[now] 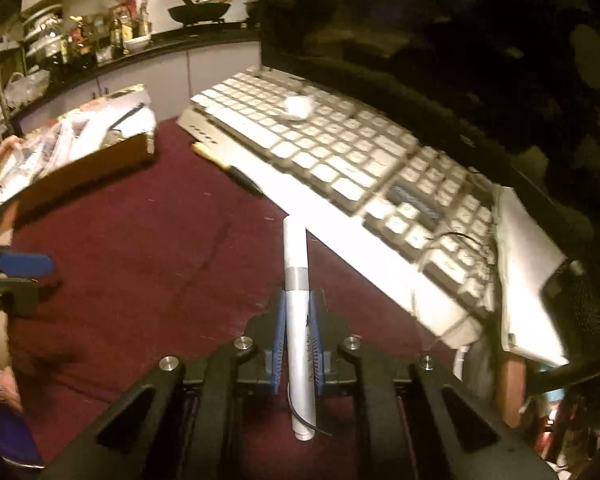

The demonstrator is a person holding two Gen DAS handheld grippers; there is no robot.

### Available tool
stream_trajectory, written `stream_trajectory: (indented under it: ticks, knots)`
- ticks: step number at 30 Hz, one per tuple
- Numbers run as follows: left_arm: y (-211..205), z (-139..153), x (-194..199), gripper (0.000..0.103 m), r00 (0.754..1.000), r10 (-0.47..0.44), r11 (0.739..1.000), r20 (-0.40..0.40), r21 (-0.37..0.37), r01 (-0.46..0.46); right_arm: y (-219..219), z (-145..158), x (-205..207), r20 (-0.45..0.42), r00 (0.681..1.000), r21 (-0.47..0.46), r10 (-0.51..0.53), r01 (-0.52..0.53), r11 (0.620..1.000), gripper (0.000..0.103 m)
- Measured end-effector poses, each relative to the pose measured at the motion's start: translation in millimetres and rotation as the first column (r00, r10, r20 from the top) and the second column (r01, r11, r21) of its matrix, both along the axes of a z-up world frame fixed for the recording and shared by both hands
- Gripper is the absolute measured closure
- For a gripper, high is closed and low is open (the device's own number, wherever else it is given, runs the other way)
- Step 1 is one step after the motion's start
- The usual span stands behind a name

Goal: Organize objects
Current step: 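Grasp the white marker with the right tool, then grasp the yellow pen with the left tool while the right tool holds the white marker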

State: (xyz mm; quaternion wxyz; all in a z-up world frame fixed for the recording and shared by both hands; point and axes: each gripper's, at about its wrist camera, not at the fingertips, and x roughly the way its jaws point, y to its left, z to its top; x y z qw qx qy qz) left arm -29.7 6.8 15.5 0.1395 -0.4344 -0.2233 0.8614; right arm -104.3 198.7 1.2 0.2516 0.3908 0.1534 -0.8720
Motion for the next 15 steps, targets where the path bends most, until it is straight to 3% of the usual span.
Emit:
stream_trajectory:
  ticks: [4,7,11,15]
  knots:
    - [6,10,-13,0.039,1.000,0.004,0.999,0.002,-0.037,-0.004,-3,-14,-6,0.068,0.997,-0.029,-0.038,0.040,0.999,0.092]
    - [13,19,-39,0.039,1.000,0.004,0.997,0.011,-0.074,-0.003,3,-24,-9,0.104,0.979,0.000,-0.174,0.175,0.985,0.092]
    - [18,19,-89,0.039,0.991,0.077,0.985,0.110,-0.160,-0.059,23,-28,10,0.127,0.956,-0.100,-0.266,0.279,0.955,0.092]
    - [28,15,-136,0.039,0.979,0.114,0.969,0.168,-0.235,-0.073,31,-30,16,0.119,0.947,-0.157,-0.299,0.315,0.936,0.092]
